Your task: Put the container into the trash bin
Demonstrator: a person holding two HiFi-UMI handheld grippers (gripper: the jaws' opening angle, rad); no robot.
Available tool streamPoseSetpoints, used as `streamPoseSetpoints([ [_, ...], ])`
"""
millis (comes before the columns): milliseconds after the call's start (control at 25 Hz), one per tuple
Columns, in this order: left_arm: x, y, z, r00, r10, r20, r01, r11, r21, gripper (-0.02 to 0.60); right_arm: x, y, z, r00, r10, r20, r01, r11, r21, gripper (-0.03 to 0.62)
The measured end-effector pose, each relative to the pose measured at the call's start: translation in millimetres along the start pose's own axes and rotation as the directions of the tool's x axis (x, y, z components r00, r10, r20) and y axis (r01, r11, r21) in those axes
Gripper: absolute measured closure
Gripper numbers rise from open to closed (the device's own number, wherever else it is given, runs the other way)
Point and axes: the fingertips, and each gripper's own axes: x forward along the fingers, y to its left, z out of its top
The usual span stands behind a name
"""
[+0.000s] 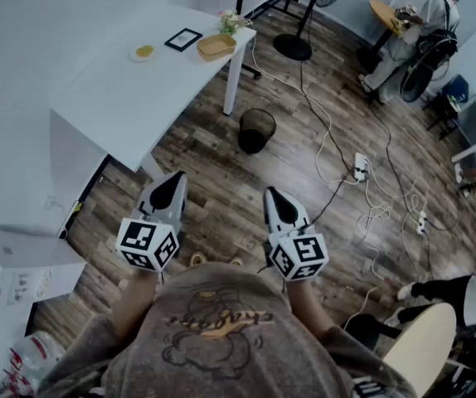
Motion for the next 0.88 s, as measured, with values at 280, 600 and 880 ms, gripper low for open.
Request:
streamPoseSetpoints([
  [280, -9, 25, -2, 0.999, -0.039, -0.014, 0.039, 0.999, -0.001, 0.578, 14, 26, -10, 1.0, -0.022, -0.015, 0.023, 1.0, 0.005, 0.594],
  [600, -9, 50, -3, 0.993, -0.109, -0.04, 0.109, 0.994, 0.01, 0.578, 29, 50, -20, 0.998, -0.065, -0.014, 0.066, 0.998, 0.02, 0.594],
  [880, 13, 62, 0, 0.991, -0.129, -0.028, 0.129, 0.992, 0.012, 0.578, 47, 35, -21, 0.994, -0.105, -0.001, 0.105, 0.994, 0.039, 0.594],
])
